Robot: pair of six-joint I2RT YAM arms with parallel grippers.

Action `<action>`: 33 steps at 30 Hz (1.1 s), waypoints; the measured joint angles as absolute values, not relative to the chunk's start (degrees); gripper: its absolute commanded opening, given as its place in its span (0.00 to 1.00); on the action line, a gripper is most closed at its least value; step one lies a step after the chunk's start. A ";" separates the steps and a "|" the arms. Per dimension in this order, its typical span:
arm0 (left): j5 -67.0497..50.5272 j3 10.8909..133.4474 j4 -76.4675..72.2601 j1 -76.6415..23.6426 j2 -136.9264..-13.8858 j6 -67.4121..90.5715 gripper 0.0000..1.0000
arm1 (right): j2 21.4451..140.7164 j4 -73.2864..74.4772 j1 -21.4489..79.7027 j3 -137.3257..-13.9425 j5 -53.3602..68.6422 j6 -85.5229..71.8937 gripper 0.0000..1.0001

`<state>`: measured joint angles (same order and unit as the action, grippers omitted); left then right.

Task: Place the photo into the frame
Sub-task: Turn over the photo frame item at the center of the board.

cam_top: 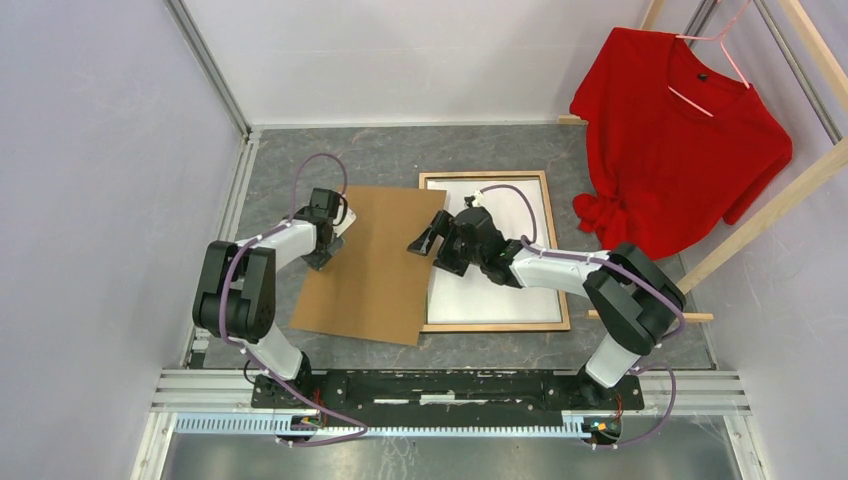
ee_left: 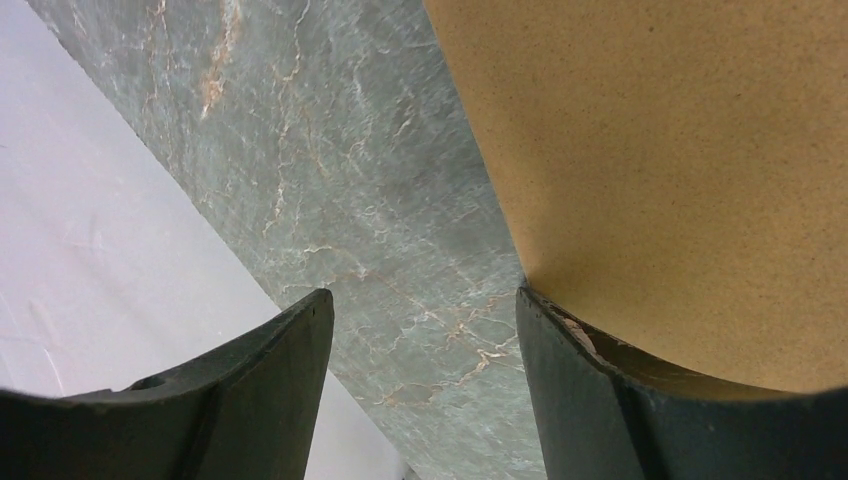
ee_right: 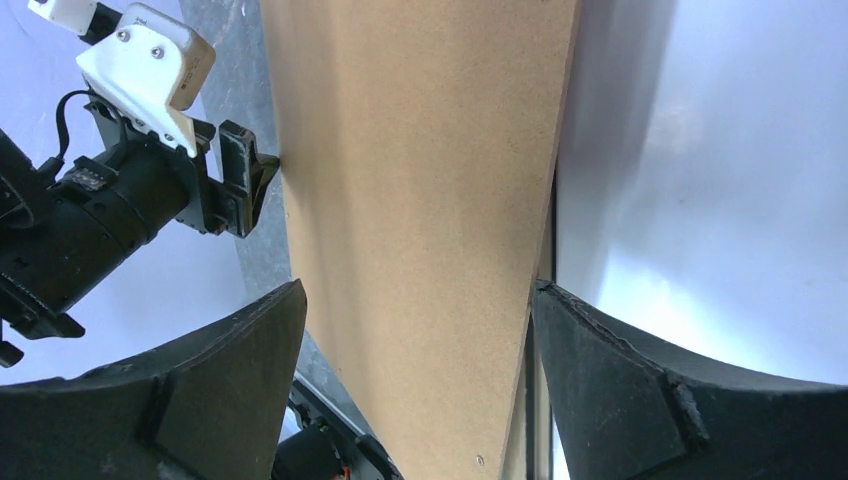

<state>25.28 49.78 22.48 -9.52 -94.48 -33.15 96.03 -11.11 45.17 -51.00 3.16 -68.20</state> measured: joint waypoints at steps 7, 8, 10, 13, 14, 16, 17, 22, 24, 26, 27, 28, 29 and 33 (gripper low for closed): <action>25.41 50.37 23.42 -11.46 -94.91 -31.75 0.75 | 94.96 -13.52 43.29 -47.81 4.58 -68.79 0.86; 25.41 50.37 23.44 -11.46 -94.91 -31.59 0.75 | 94.96 -13.98 43.22 -47.46 4.78 -68.84 0.86; 25.41 50.37 23.46 -11.51 -94.91 -31.55 0.75 | 94.96 -14.44 43.13 -47.00 5.19 -68.93 0.84; 25.41 50.41 23.51 -11.55 -94.94 -31.51 0.74 | 94.98 -14.68 43.00 -46.76 5.61 -68.97 0.80; 25.41 50.43 23.55 -11.57 -94.96 -31.46 0.73 | 95.02 -14.90 42.98 -46.63 5.65 -68.97 0.79; 25.41 50.57 23.73 -11.60 -95.07 -31.14 0.73 | 95.24 -15.38 42.87 -46.28 5.80 -68.97 0.78; 25.41 50.63 23.83 -11.60 -95.11 -31.09 0.73 | 95.50 -15.46 42.78 -46.24 5.93 -69.01 0.77; 25.41 50.78 24.03 -11.62 -95.26 -30.94 0.73 | 95.77 -15.51 42.59 -46.24 6.31 -68.97 0.76; 25.41 50.85 24.12 -11.62 -95.33 -30.89 0.73 | 96.07 -15.64 42.54 -46.24 6.46 -68.95 0.76; 25.41 50.87 24.14 -11.62 -95.35 -30.89 0.73 | 96.68 -15.73 42.48 -46.24 6.52 -68.97 0.76; 25.41 50.87 24.16 -11.62 -95.35 -30.89 0.73 | 97.03 -15.77 42.46 -46.24 6.55 -68.95 0.76; 25.41 50.87 24.16 -11.62 -95.35 -30.89 0.73 | 97.25 -15.77 42.46 -46.24 6.52 -68.93 0.76; 25.41 50.87 24.16 -11.62 -95.35 -30.89 0.73 | 97.36 -15.75 42.46 -46.24 6.52 -68.90 0.76; 25.43 50.87 24.16 -11.66 -95.35 -30.89 0.72 | 97.41 -15.73 42.48 -46.24 6.48 -68.49 0.76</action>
<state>25.43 50.87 24.16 -11.66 -95.35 -30.89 97.41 -15.73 42.48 -46.24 6.48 -68.49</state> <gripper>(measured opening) 0.720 0.765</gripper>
